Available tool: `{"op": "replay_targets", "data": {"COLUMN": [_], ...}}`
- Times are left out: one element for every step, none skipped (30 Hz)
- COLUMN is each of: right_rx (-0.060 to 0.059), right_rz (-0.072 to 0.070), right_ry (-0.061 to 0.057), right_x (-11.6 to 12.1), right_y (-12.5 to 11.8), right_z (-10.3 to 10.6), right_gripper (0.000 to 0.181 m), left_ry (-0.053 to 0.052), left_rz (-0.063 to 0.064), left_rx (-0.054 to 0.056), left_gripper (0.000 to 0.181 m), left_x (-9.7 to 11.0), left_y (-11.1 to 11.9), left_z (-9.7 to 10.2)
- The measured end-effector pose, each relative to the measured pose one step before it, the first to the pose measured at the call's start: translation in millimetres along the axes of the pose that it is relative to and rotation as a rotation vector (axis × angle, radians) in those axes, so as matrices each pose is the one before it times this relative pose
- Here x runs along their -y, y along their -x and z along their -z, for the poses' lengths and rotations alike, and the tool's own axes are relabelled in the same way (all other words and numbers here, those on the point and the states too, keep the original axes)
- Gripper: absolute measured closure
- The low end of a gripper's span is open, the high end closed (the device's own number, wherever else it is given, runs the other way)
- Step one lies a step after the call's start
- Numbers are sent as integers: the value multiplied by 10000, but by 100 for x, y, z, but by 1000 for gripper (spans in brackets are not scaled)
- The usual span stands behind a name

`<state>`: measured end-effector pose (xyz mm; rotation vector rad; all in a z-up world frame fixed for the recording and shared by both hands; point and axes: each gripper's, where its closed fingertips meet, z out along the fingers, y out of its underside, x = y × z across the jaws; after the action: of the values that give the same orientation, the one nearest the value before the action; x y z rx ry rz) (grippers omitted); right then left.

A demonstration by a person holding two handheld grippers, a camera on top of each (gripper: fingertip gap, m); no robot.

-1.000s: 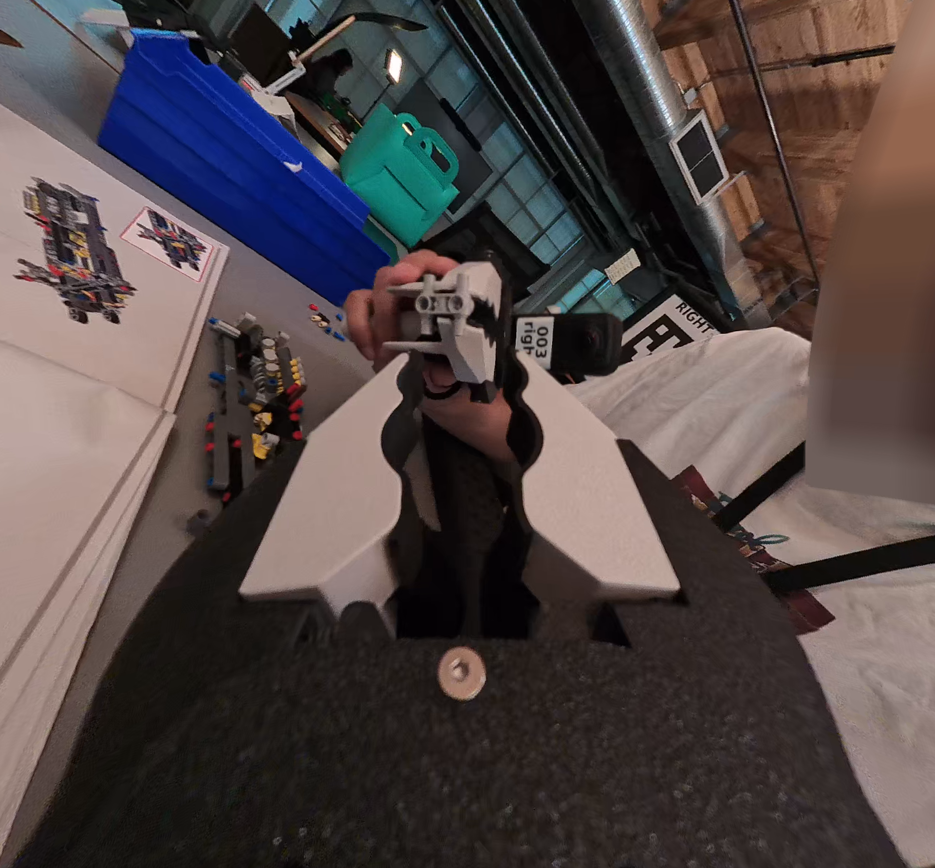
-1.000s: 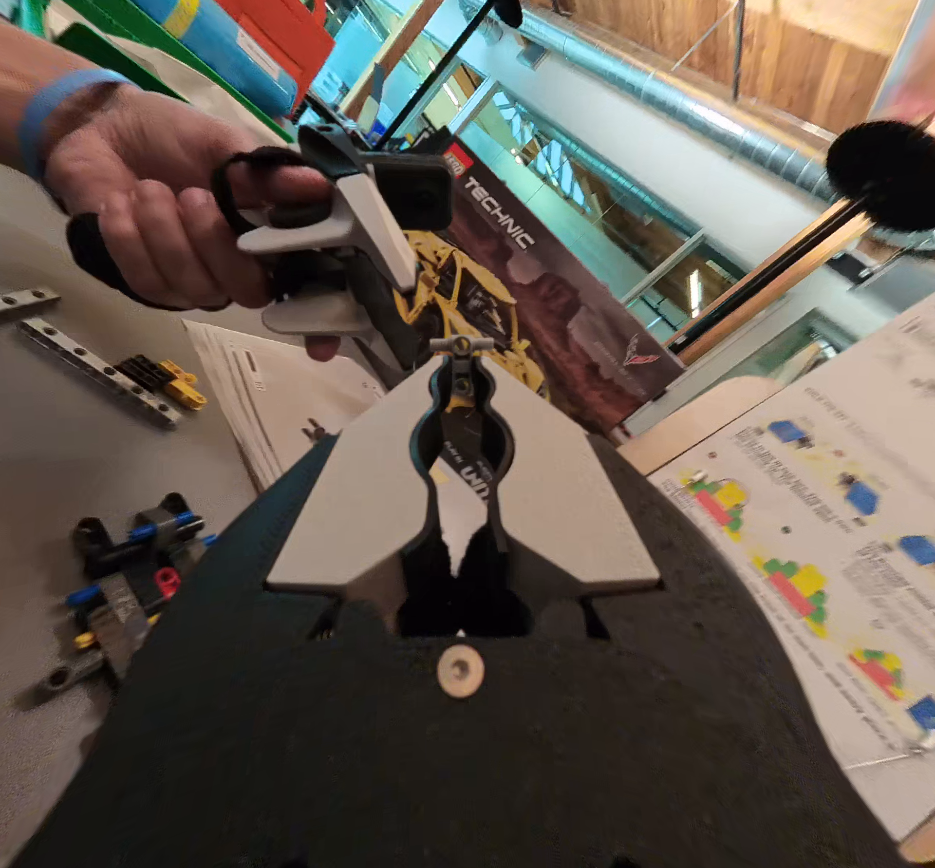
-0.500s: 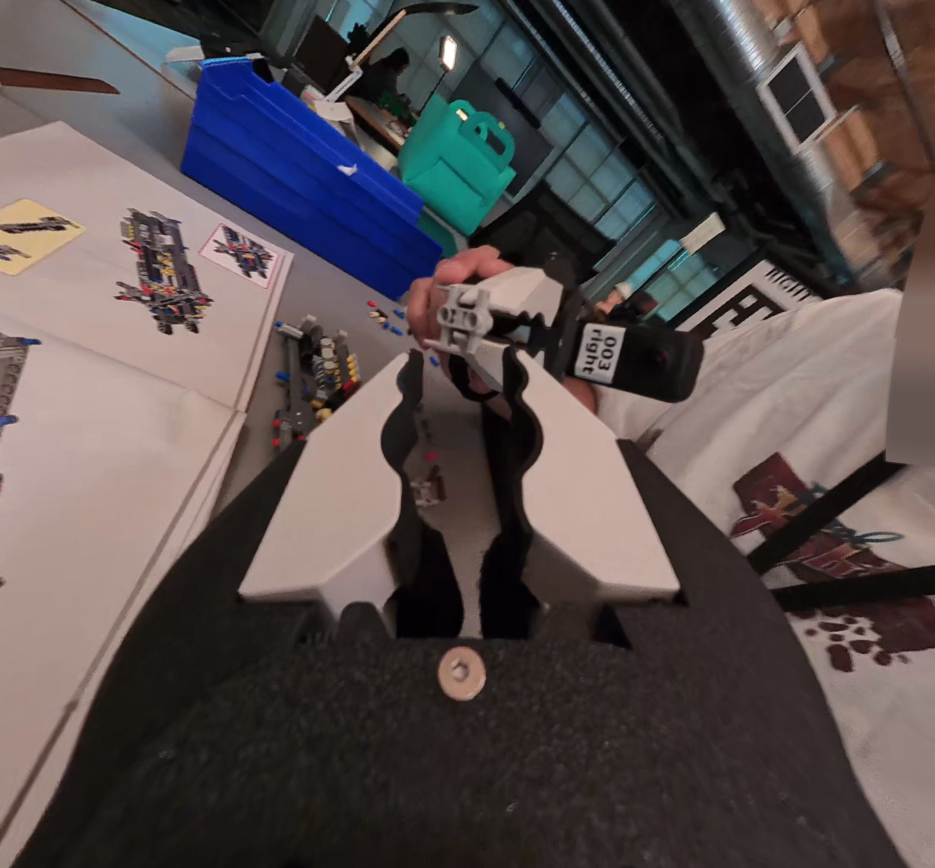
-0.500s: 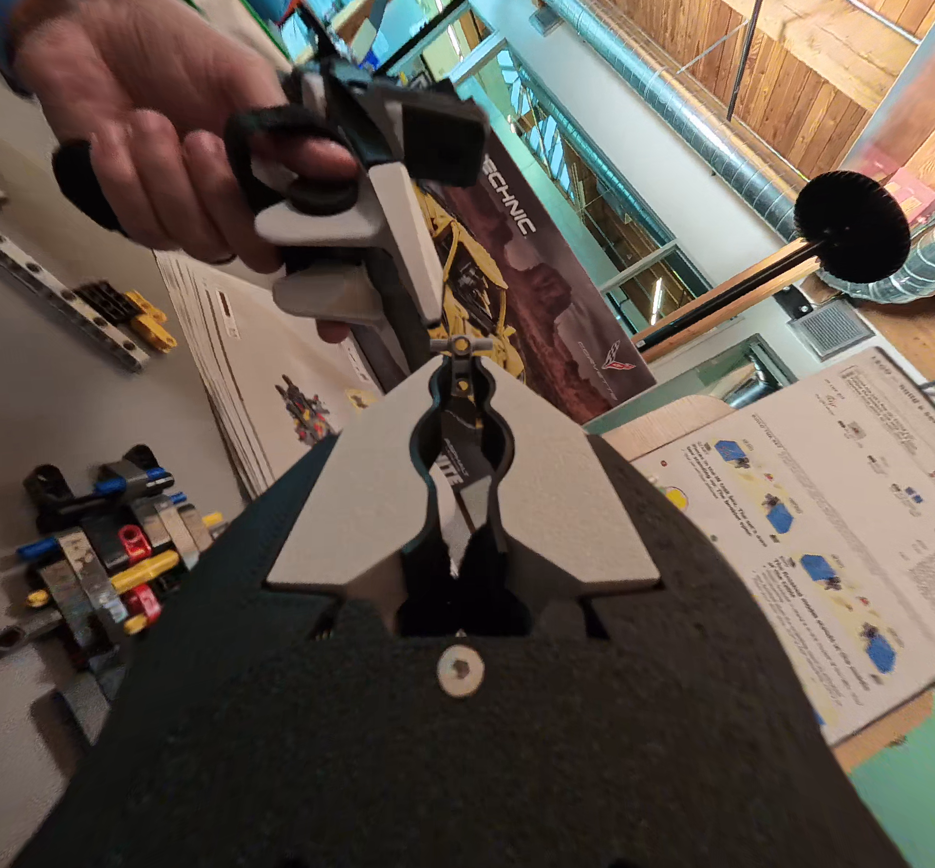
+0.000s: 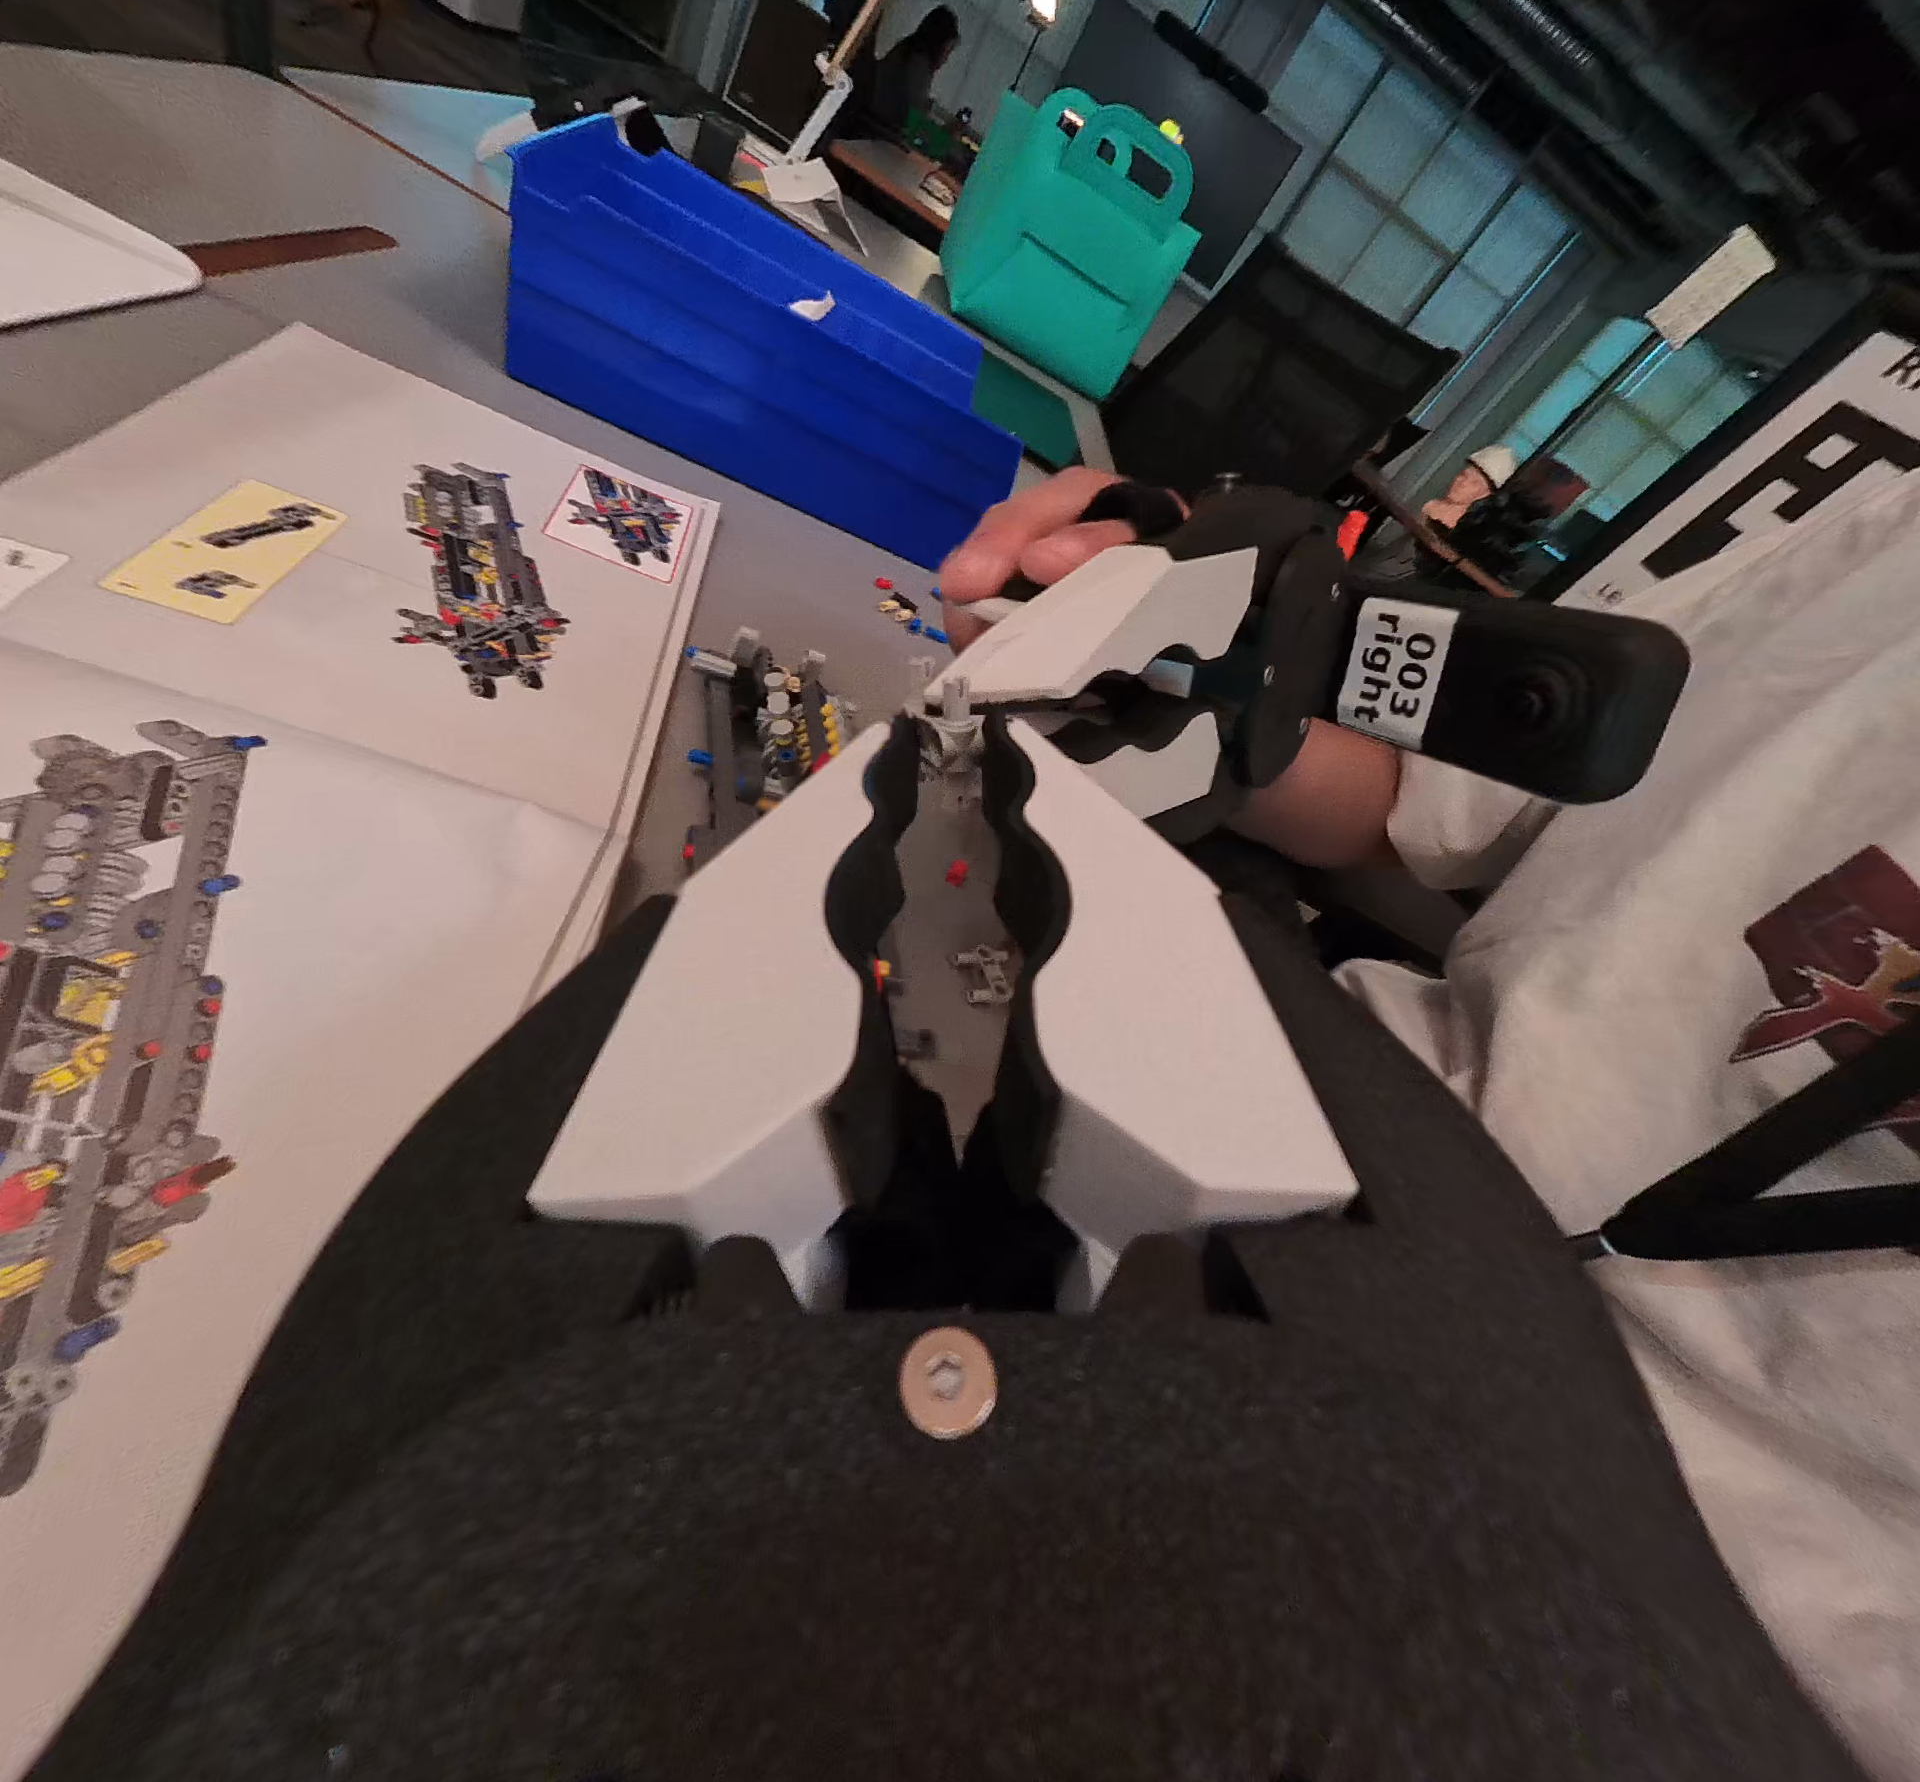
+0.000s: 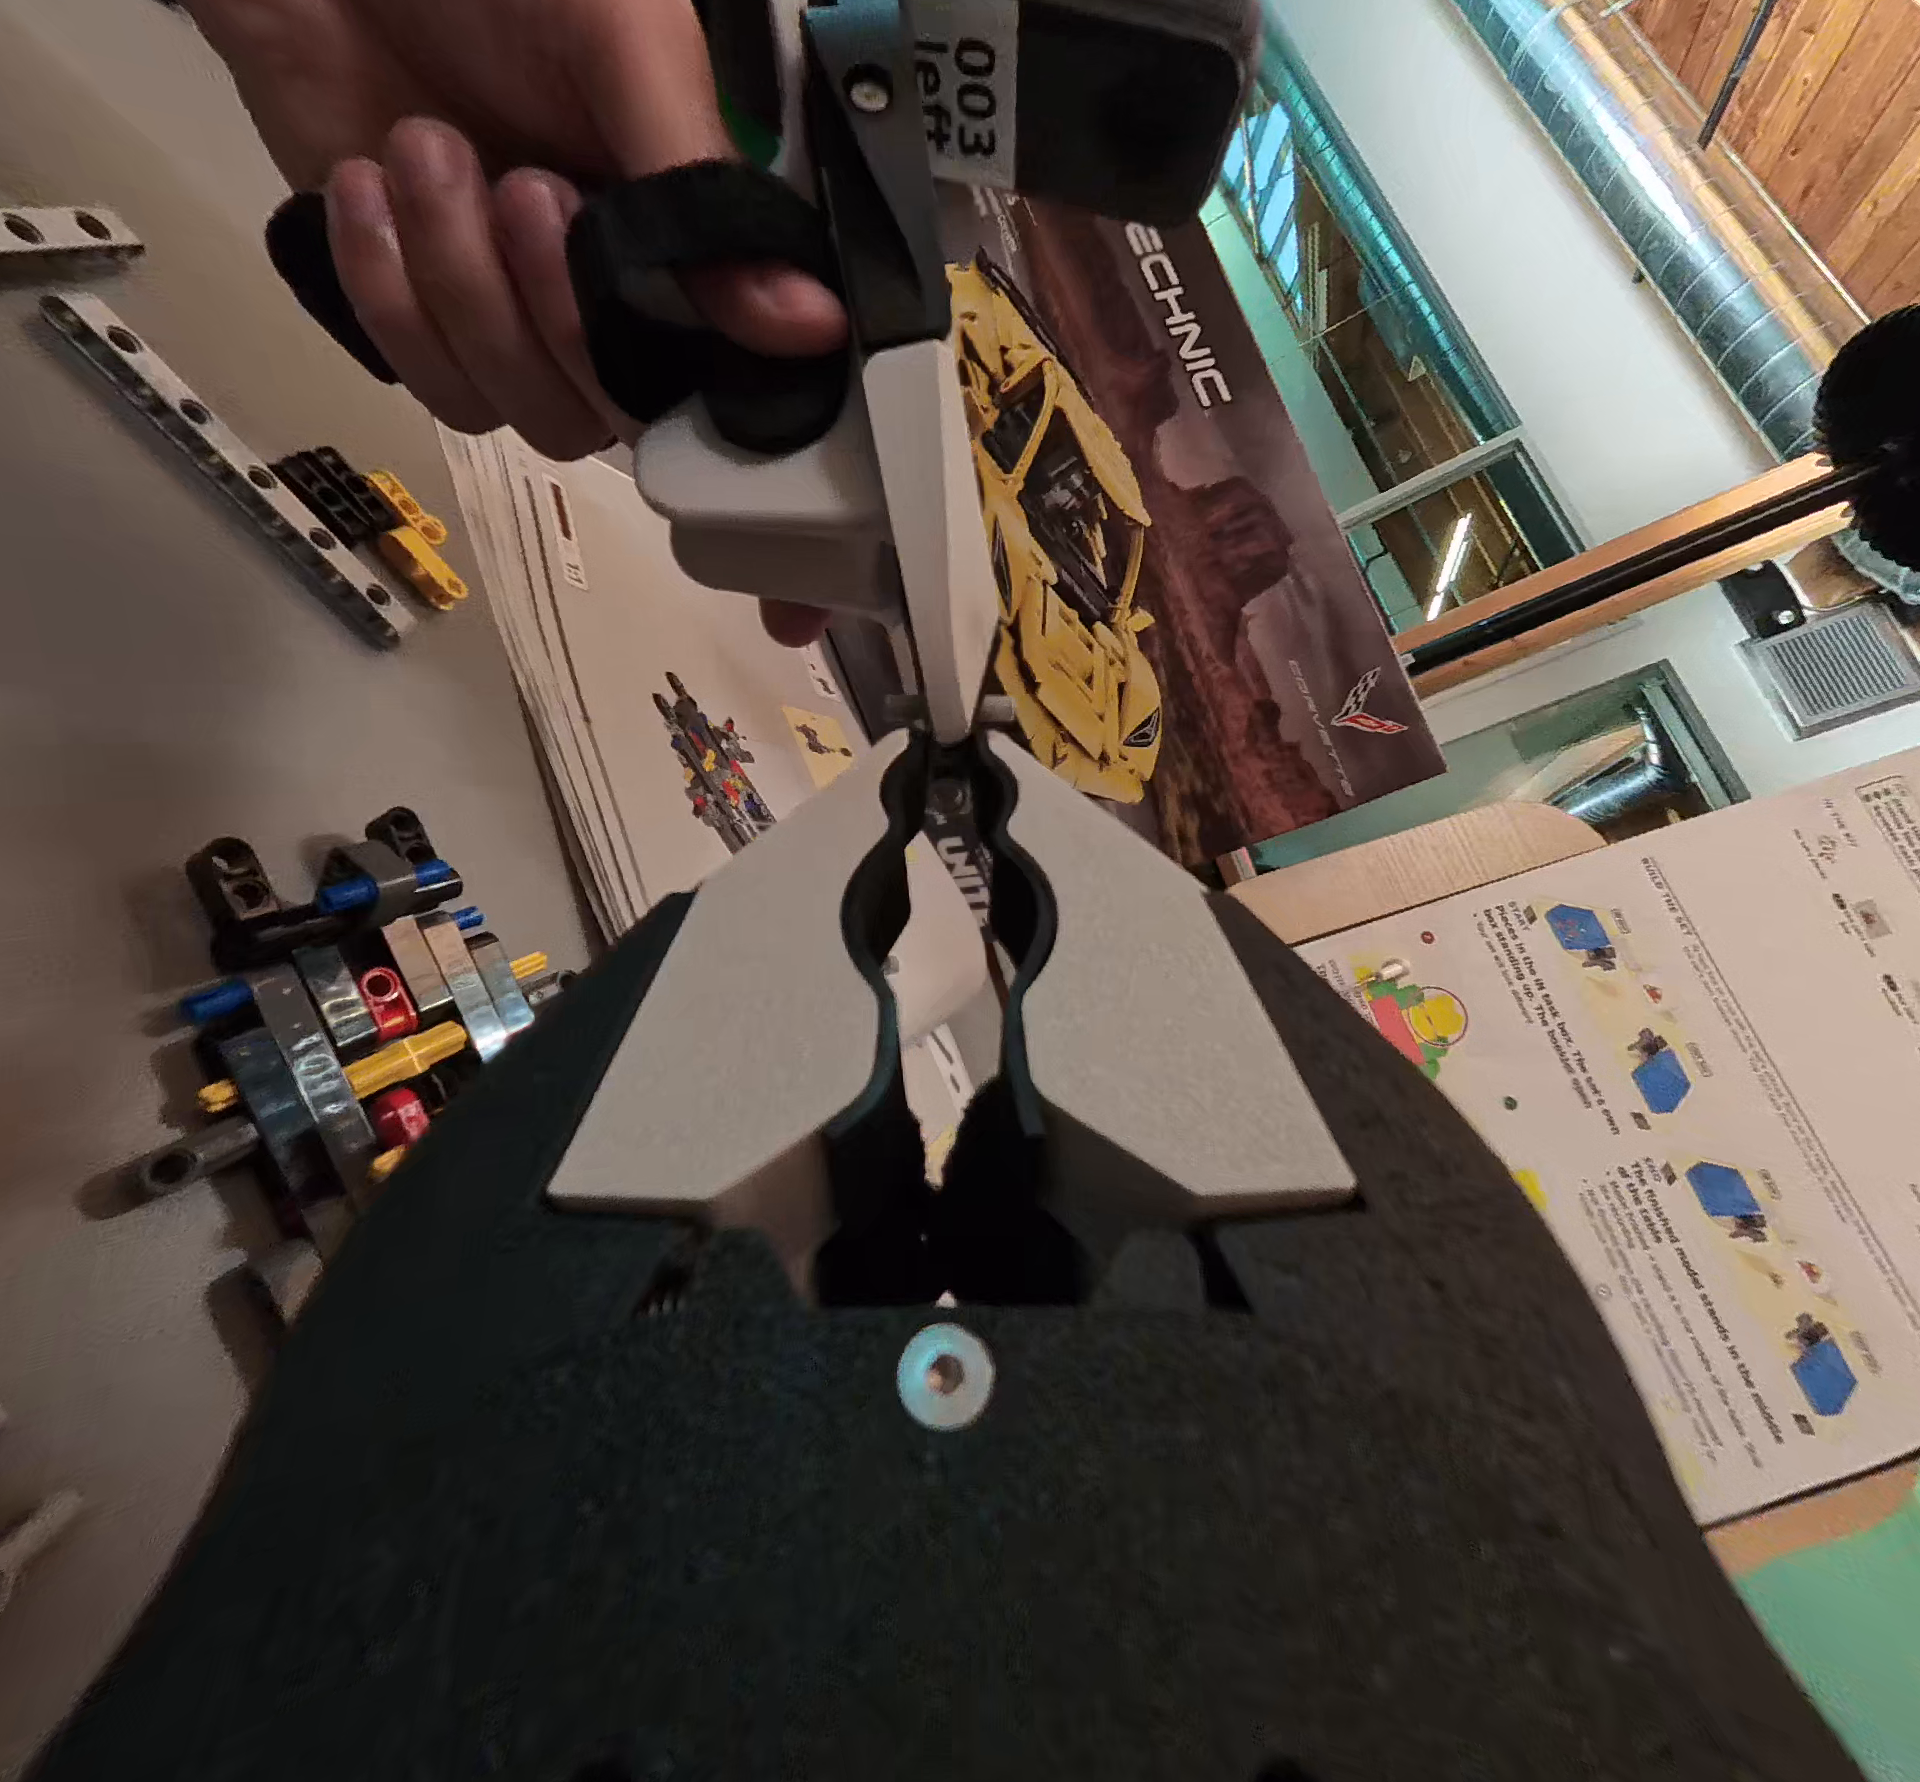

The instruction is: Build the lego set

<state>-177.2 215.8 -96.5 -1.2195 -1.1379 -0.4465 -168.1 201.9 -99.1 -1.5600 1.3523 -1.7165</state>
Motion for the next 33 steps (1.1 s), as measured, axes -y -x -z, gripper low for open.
{"op": "replay_targets", "data": {"right_rx": [92, 62, 27, 24, 53, 62, 121, 248, 368, 469, 547, 468, 396, 357, 244, 468, 612, 403, 412, 436, 316, 160, 120, 62, -120, -48, -21, -186, -148, 87, 143, 123, 168], "right_rz": [-56, -88, -191, -289, -344, -444, -539, -625, -721, -808, -889, -996, -1026, -1024, -1031, -978, -903, -852, -714, -534, -370, -192, 0, 123, 176, 189, 161, 152, 72, -59, -172, -172, -128], "right_ry": [16, 16, -19, -20, 23, 75, 47, -150, -350, -412, -433, -610, -653, -512, -244, -15, -15, -123, -122, -73, -28, 76, 212, 160, 39, -59, -20, -73, 41, 180, 128, 7, -19], "right_x": [-58, -105, -50, -21, -10, -20, 50, 323, 535, 552, 621, 912, 971, 729, 242, -163, -205, -113, -127, -157, -222, -360, -527, -396, -148, 39, 61, 177, 37, -192, -114, 14, 27], "right_y": [42, 44, 50, 67, 91, 57, 39, 53, 77, 37, 61, -150, -319, -406, -577, -196, 100, -67, 71, 223, 169, 30, 80, 86, -98, 46, 78, -186, -175, 100, 117, 78, 163], "right_z": [10, 33, 47, 43, 59, 34, 39, 160, 298, 378, 420, 535, 568, 447, 258, 76, 0, -57, -104, -149, -187, -225, -242, -187, -99, -16, 43, 97, 48, -41, 8, 48, 25], "right_gripper": [175, 175, 175, 175, 175, 175, 175, 175, 175, 172, 165, 158, 159, 159, 160, 162, 161, 161, 161, 161, 162, 162, 163, 166, 170, 175, 178, 179, 179, 179, 179, 180, 179], "left_ry": [12, 19, 48, 67, 72, 40, 1, -46, -97, -151, -227, -288, -309, -341, -325, -218, -93, 27, 95, 77, 4, -18, 0, 21, 76, 91, -47, -65, 0, 73, 73, 38, 64], "left_rz": [36, -108, -116, -67, -29, -11, 8, 56, 67, 29, -9, -8, -12, -60, -94, -75, -59, -70, -84, -86, -52, 17, 44, 14, 3, 13, 15, 24, -9, -63, -140, -131, -61], "left_rx": [-21, 69, 56, 26, 0, 10, -75, -232, -309, -190, -53, -131, -244, -262, -274, -278, -170, -64, -12, -21, 19, 0, -11, 75, 79, 57, 23, 85, 82, -13, 39, 50, -7], "left_gripper": [171, 171, 172, 172, 172, 173, 174, 174, 174, 174, 174, 174, 174, 174, 175, 175, 175, 175, 175, 175, 175, 175, 175, 175, 175, 174, 174, 174, 174, 174, 174, 174, 172], "left_x": [-62, -64, -67, -74, -87, -49, -10, 61, 187, 299, 422, 543, 588, 635, 606, 418, 198, -34, -183, -191, -110, -96, -130, -168, -241, -254, -20, 94, 31, -94, -95, -44, -104], "left_y": [38, 61, 13, -6, -13, 33, -73, -287, -433, -321, -150, -260, -457, -531, -593, -606, -412, -222, -120, -108, 8, 33, 48, 169, 179, 128, 68, 146, 136, -79, -57, -53, -99], "left_z": [-44, -72, -39, -15, 3, 22, 31, 101, 155, 156, 198, 273, 299, 273, 212, 114, -4, -96, -181, -221, -242, -240, -214, -200, -207, -204, -99, -12, 11, -19, -4, -19, -86]}}
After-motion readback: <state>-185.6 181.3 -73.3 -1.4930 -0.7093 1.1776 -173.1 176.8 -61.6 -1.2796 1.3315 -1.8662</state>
